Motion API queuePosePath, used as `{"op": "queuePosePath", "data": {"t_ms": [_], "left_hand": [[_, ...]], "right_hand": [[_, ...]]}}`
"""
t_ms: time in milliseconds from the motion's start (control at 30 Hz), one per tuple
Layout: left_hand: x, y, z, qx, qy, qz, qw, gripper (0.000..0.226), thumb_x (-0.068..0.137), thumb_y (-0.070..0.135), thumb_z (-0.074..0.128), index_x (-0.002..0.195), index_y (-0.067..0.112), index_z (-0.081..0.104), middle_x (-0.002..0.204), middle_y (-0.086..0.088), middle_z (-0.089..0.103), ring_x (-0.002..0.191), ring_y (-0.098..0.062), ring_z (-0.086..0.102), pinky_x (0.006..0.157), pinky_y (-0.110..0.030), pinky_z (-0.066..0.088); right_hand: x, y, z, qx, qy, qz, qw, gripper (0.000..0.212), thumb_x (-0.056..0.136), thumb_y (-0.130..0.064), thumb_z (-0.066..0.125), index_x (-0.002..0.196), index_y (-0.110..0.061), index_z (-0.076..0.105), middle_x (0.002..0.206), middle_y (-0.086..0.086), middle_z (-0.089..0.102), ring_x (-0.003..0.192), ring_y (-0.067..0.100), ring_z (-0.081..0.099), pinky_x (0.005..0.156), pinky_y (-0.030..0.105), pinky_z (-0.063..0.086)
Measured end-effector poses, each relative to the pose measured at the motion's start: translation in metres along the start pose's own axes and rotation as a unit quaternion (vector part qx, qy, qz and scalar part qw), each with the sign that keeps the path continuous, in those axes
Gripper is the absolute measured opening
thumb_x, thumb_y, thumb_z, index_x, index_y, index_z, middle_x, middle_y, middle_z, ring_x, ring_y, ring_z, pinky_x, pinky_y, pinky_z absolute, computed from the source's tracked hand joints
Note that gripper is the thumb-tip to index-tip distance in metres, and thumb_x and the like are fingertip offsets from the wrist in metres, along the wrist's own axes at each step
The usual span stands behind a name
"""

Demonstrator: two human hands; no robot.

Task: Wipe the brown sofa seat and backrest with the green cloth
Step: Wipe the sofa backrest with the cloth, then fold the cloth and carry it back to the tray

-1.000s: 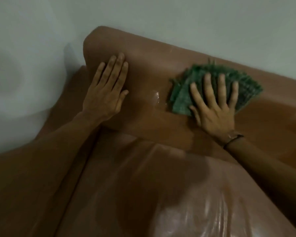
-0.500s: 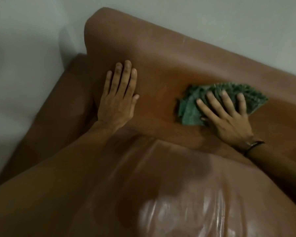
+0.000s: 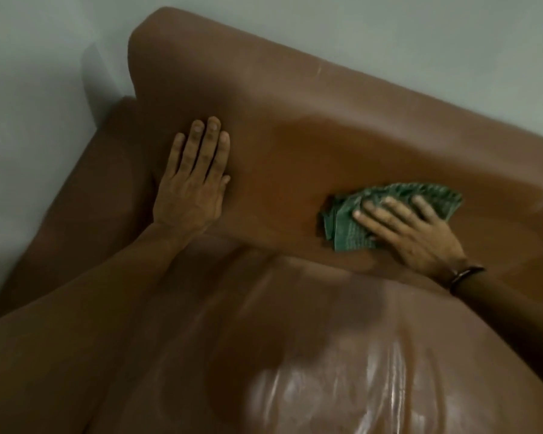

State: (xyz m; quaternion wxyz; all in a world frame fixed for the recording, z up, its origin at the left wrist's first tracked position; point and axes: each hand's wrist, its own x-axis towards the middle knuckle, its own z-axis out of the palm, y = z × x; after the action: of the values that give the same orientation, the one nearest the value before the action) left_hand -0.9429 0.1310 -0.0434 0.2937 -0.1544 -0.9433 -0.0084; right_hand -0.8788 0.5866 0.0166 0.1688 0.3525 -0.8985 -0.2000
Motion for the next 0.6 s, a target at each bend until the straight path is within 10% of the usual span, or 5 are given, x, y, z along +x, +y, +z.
{"op": "queuePosePath", "data": {"t_ms": [100,300,433,600], "left_hand": [[0.001,0.005,0.001,-0.002,-0.009,-0.012,1.000,0.081,0.120,0.033,0.039,0.176,0.008,-0.013,0.182,-0.009,-0.031,0.170,-0.028,-0.029,0.142,-0.050,-0.009],[-0.001,0.015,-0.016,0.026,-0.056,-0.032,0.998,0.078,0.120,0.031,0.038,0.176,0.006,-0.011,0.186,-0.021,-0.007,0.174,-0.040,-0.005,0.142,-0.059,0.012],[-0.010,0.065,-0.045,-0.020,-0.085,-0.136,0.987,0.083,0.112,0.021,0.049,0.179,0.006,0.004,0.187,-0.020,0.005,0.174,-0.041,0.012,0.139,-0.055,0.027],[-0.021,0.122,-0.081,-0.311,-0.228,-0.335,0.860,0.074,0.116,0.037,0.051,0.179,0.017,0.019,0.186,-0.008,0.014,0.171,-0.030,0.024,0.136,-0.050,0.034]], "right_hand": [[0.074,-0.020,-0.011,-0.061,0.091,0.119,0.987,0.068,0.117,-0.053,0.046,0.177,-0.030,0.024,0.187,0.002,0.002,0.174,0.031,-0.001,0.138,0.058,-0.006],[0.139,-0.085,-0.014,-0.006,0.109,0.138,0.984,0.076,0.113,-0.068,0.042,0.176,-0.030,0.025,0.182,0.003,0.030,0.163,0.039,0.023,0.133,0.065,-0.006],[0.119,-0.085,-0.009,-0.017,0.084,0.017,0.996,0.059,0.120,-0.020,0.038,0.177,-0.025,0.025,0.183,0.002,0.029,0.169,0.033,0.027,0.137,0.058,0.001],[0.101,-0.096,-0.048,0.154,-0.039,-0.025,0.987,0.068,0.114,-0.003,0.046,0.177,-0.017,0.023,0.187,0.007,0.011,0.173,0.036,0.012,0.141,0.058,0.012]]}}
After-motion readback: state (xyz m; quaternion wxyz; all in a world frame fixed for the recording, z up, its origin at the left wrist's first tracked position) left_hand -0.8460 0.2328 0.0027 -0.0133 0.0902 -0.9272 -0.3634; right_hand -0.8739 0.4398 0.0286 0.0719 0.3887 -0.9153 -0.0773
